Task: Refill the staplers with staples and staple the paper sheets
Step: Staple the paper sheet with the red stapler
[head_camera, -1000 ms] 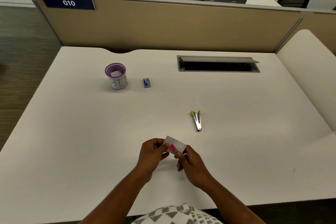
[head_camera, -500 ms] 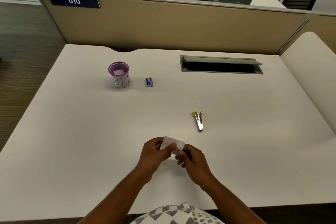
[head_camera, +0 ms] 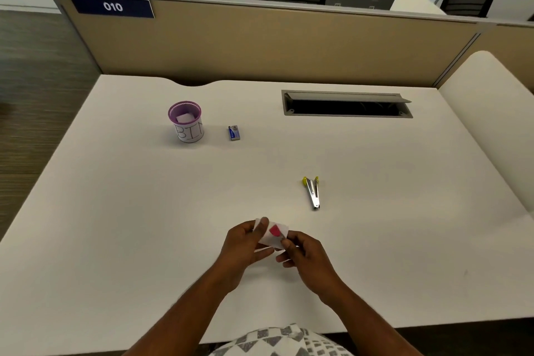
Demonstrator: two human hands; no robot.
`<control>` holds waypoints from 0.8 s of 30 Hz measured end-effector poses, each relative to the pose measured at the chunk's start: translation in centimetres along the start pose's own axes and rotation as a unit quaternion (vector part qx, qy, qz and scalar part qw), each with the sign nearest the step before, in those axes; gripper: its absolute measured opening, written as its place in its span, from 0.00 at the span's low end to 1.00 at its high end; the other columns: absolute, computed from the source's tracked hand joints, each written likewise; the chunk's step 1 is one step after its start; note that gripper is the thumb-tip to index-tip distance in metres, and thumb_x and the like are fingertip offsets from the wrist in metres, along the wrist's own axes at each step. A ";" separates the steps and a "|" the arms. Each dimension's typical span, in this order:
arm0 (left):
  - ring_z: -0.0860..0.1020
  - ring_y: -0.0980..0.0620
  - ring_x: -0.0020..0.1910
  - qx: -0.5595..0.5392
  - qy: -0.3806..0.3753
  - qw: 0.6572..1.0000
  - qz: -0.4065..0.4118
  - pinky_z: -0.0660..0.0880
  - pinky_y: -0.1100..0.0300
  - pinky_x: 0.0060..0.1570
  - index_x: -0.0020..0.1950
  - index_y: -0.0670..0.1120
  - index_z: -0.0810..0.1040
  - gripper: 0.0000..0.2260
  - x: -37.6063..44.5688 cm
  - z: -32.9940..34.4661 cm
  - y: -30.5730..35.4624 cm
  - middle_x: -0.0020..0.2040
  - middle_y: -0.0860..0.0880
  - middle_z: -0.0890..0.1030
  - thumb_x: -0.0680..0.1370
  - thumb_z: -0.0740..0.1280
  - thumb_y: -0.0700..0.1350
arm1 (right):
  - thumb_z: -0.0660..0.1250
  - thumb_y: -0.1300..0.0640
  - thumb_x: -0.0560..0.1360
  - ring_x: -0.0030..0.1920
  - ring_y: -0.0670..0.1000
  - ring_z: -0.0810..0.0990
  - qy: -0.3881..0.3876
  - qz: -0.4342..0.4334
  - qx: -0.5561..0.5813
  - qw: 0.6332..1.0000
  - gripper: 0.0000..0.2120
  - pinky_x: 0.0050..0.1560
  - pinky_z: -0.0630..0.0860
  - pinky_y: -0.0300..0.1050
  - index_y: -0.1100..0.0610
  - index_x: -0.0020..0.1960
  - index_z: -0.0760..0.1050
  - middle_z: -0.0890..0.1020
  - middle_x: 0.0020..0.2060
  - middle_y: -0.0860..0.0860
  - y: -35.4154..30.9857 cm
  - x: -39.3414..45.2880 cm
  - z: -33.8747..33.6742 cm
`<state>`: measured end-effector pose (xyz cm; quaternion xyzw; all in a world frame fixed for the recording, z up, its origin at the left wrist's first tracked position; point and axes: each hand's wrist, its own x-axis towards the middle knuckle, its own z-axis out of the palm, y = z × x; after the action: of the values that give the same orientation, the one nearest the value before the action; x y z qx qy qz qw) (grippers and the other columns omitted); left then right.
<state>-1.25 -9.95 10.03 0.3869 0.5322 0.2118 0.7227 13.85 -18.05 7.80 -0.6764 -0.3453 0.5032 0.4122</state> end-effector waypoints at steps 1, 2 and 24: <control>0.83 0.43 0.56 -0.015 0.001 1.000 -0.017 0.81 0.48 0.58 0.63 0.44 0.79 0.17 0.0 -0.1 0.1 0.57 0.43 0.84 0.80 0.66 0.53 | 0.63 0.55 0.83 0.47 0.54 0.87 -0.005 0.008 0.014 1.000 0.10 0.49 0.84 0.46 0.55 0.62 0.79 0.87 0.50 0.51 0.0 -0.1 0.0; 0.83 0.43 0.56 -0.026 0.002 0.999 -0.024 0.81 0.47 0.59 0.63 0.43 0.79 0.17 0.1 -0.2 0.1 0.57 0.42 0.84 0.81 0.66 0.52 | 0.63 0.54 0.84 0.48 0.54 0.87 -0.009 0.016 0.028 0.999 0.11 0.49 0.84 0.46 0.54 0.62 0.79 0.87 0.50 0.52 0.0 -0.3 -0.1; 0.84 0.43 0.52 -0.036 0.053 0.997 -0.030 0.84 0.55 0.48 0.62 0.39 0.79 0.14 1.4 -1.6 -1.8 0.56 0.41 0.83 0.77 0.73 0.38 | 0.68 0.55 0.81 0.48 0.50 0.85 0.139 0.089 0.013 0.986 0.06 0.50 0.82 0.49 0.47 0.51 0.84 0.88 0.44 0.47 1.4 2.7 -1.2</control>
<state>-2.47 -9.50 7.56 0.3324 0.5730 0.2293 0.7131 15.75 -16.47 5.67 -0.7624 -0.2164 0.4431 0.4189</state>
